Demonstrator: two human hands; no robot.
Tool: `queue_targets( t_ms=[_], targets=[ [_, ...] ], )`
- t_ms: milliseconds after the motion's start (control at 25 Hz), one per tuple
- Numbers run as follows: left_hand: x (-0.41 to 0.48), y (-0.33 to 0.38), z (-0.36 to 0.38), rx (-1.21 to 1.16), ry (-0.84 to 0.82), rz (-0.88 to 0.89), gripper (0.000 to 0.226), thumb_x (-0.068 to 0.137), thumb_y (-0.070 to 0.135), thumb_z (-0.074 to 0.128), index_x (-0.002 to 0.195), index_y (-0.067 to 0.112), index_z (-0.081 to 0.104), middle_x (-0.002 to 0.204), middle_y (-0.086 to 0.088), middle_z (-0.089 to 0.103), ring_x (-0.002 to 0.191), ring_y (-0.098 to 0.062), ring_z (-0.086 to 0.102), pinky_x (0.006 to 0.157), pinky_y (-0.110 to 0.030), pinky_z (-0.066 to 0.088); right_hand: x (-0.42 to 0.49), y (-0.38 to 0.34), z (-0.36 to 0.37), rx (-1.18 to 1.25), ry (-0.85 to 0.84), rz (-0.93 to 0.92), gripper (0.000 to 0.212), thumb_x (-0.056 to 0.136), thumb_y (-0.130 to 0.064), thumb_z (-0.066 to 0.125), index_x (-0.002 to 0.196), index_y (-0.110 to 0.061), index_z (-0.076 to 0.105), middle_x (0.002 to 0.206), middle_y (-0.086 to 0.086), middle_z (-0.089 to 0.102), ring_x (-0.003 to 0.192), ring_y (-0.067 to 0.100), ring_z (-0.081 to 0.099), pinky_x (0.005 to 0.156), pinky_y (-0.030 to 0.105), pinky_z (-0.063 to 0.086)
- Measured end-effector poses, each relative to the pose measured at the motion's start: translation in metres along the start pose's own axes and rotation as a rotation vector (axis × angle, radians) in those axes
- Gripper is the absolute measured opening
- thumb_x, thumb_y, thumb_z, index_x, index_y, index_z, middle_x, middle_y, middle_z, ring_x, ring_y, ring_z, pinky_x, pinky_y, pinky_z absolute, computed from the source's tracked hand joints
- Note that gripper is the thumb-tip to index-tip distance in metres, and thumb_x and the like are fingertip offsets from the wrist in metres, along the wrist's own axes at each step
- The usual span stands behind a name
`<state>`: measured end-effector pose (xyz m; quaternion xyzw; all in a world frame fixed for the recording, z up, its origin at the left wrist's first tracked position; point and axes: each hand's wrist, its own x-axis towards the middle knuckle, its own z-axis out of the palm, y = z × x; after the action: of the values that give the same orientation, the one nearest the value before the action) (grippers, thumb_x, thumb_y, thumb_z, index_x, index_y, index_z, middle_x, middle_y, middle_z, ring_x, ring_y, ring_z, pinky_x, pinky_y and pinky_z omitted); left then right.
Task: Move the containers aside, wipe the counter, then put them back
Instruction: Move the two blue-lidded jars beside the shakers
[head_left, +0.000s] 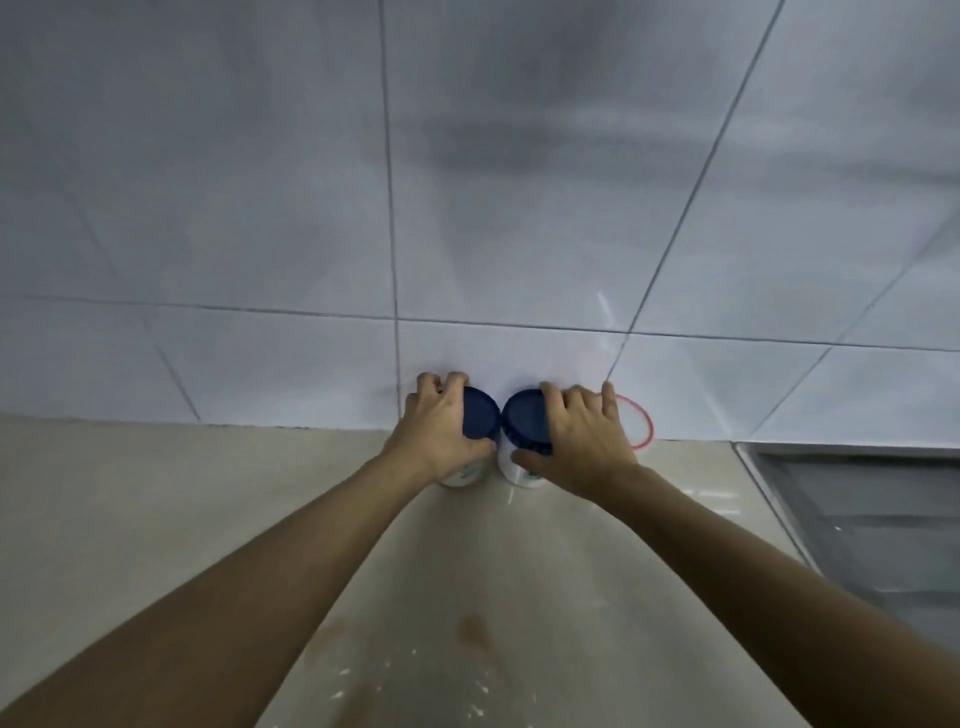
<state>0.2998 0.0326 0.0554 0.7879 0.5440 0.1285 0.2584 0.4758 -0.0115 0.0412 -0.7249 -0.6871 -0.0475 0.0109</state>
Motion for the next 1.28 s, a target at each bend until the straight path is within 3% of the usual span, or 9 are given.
queue_targets(
  t_ms=[80,160,280,440,560,880,1120,1280],
  targets=[
    [0.009,0.008,0.008,0.096,0.011,-0.014,0.07,0.075,0.034,0.072,0.133,0.019,0.036,0.134,-0.012,0.031,0.121,-0.034,0.037,0.097,-0.041,0.044,0.006,0.0,0.004,0.088,0.045,-0.001,0.077,0.072,-0.061,0.062,0.127,-0.01,0.045,0.117,0.015,0.058,0.111,0.035,0.053,0.11,0.05,0.027],
    [0.009,0.007,0.009,0.14,0.046,-0.003,0.063,0.074,0.033,0.072,0.129,0.02,0.042,0.131,-0.012,0.033,0.119,-0.034,0.037,0.095,-0.042,0.046,0.008,-0.002,0.004,0.166,0.109,-0.007,0.072,0.068,-0.057,0.067,0.119,-0.009,0.052,0.108,0.014,0.059,0.098,0.034,0.056,0.094,0.043,0.041],
    [-0.012,-0.011,-0.006,0.088,0.09,0.011,0.061,0.072,0.035,0.074,0.126,0.023,0.049,0.126,-0.01,0.037,0.116,-0.033,0.039,0.094,-0.038,0.045,-0.003,-0.015,-0.001,0.231,0.125,-0.073,0.075,0.063,-0.053,0.073,0.123,-0.013,0.052,0.111,0.012,0.058,0.097,0.031,0.056,0.082,0.039,0.047],
    [-0.099,-0.054,-0.039,-0.068,0.185,-0.007,0.062,0.071,0.038,0.075,0.127,0.028,0.051,0.127,0.001,0.036,0.116,-0.02,0.039,0.093,-0.024,0.039,-0.039,-0.07,-0.017,0.453,0.158,-0.099,0.077,0.058,-0.049,0.08,0.124,-0.022,0.053,0.117,0.006,0.054,0.103,0.025,0.053,0.082,0.034,0.048],
    [-0.189,-0.103,-0.067,-0.036,0.266,-0.058,0.064,0.072,0.043,0.072,0.13,0.03,0.049,0.133,0.006,0.035,0.119,-0.013,0.036,0.091,-0.016,0.033,-0.067,-0.143,-0.024,0.556,0.053,-0.212,0.079,0.056,-0.05,0.081,0.124,-0.022,0.053,0.119,0.004,0.053,0.106,0.023,0.052,0.085,0.032,0.047],
    [-0.335,-0.247,-0.153,0.102,0.388,-0.399,0.066,0.07,0.042,0.073,0.129,0.023,0.05,0.134,-0.005,0.04,0.122,-0.027,0.042,0.102,-0.036,0.042,-0.106,-0.343,-0.054,0.589,-0.14,-0.535,0.078,0.058,-0.049,0.081,0.125,-0.021,0.052,0.123,0.004,0.05,0.11,0.022,0.048,0.091,0.035,0.046],
    [-0.367,-0.318,-0.18,0.107,0.372,-0.392,0.064,0.068,0.039,0.074,0.126,0.018,0.054,0.133,-0.008,0.043,0.121,-0.027,0.043,0.101,-0.028,0.035,-0.104,-0.449,-0.048,0.617,-0.115,-0.538,0.074,0.058,-0.047,0.081,0.121,-0.02,0.053,0.121,0.004,0.05,0.11,0.023,0.048,0.09,0.038,0.047],
    [-0.37,-0.342,-0.179,0.093,0.431,-0.377,0.061,0.07,0.039,0.073,0.125,0.019,0.055,0.132,-0.009,0.044,0.12,-0.029,0.044,0.102,-0.034,0.039,-0.106,-0.484,-0.038,0.603,-0.1,-0.546,0.07,0.061,-0.042,0.08,0.121,-0.017,0.053,0.122,0.005,0.05,0.11,0.024,0.049,0.087,0.039,0.049]
  ],
)
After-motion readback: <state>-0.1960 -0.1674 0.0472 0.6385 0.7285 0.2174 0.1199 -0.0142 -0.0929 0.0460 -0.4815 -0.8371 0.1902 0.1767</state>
